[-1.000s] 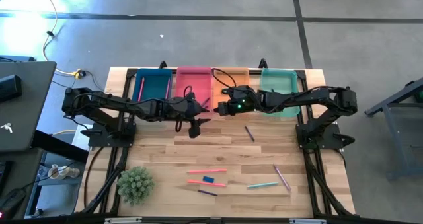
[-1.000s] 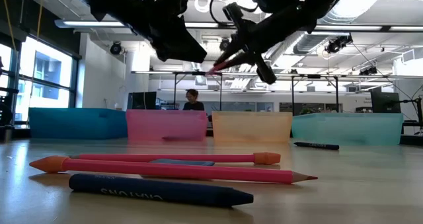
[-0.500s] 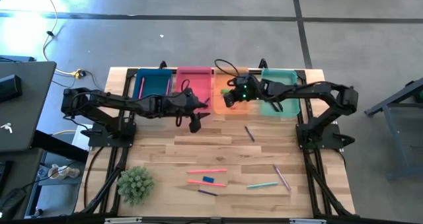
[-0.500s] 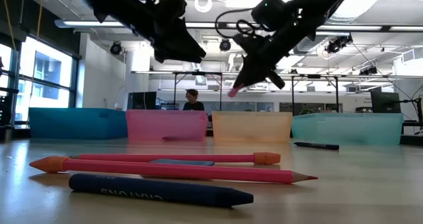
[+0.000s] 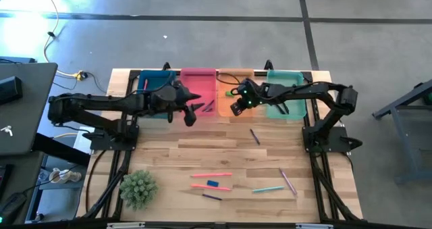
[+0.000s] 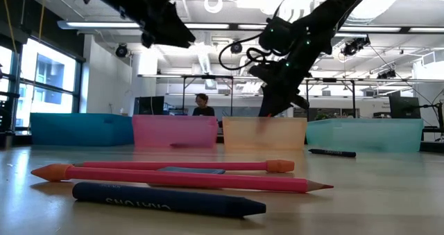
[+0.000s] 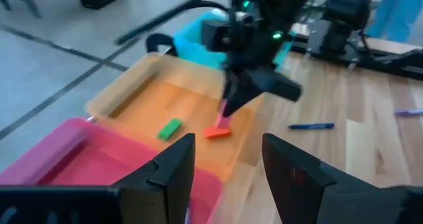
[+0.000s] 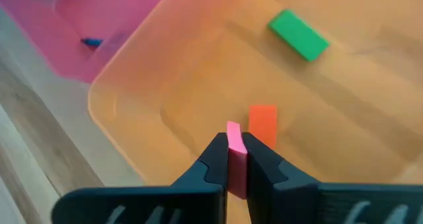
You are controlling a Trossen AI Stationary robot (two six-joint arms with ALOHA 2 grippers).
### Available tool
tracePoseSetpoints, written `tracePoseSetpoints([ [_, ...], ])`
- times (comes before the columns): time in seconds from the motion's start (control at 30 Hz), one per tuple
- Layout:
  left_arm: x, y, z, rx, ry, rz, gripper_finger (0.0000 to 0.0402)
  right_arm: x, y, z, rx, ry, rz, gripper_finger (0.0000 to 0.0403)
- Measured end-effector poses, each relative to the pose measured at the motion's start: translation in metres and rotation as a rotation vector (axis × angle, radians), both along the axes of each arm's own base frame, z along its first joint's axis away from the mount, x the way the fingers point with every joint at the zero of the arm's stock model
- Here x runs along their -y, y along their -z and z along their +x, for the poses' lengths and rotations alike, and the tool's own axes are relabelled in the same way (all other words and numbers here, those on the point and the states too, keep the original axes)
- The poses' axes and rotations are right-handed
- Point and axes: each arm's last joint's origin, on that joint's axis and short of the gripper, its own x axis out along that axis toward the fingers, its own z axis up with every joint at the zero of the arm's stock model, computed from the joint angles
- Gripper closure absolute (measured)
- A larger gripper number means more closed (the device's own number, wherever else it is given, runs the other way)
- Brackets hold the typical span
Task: Sort crayons/erasers/pens/pencils in bins
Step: Put the pink eraser into the orange bin, then put the purple pen into the green bin
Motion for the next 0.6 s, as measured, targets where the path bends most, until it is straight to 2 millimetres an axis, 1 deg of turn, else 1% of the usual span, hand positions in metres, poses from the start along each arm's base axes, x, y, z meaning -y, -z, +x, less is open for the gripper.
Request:
tracePoseSetpoints([
  [0.1,0.001,-0.006,-0.009,-0.004,-0.032,0.014,0.0239,0.000,0.001,-0.001,-0.012,0.001,0.006,0.0392],
  [0.2,0.002,-0.008,-0.012,-0.006,-0.040,0.008,0.0239,0.000,0.001,-0.001,-0.010,0.001,0.010,0.0379],
  [0.27,0.002,-0.007,-0.013,-0.008,-0.042,0.002,0.0239,0.000,0.001,-0.001,-0.005,-0.008,0.022,0.0360],
  [0.37,0.003,-0.005,-0.014,-0.034,-0.043,-0.008,0.0239,0.000,0.001,-0.001,-0.002,-0.013,0.028,0.0320],
  [0.47,0.004,-0.001,-0.015,-0.075,-0.045,-0.025,0.0239,0.000,0.001,-0.001,0.020,0.001,0.086,0.0287],
  [0.6,0.005,0.005,-0.019,-0.127,-0.063,-0.074,0.0239,0.000,-0.001,-0.003,0.040,0.023,0.161,0.0269],
])
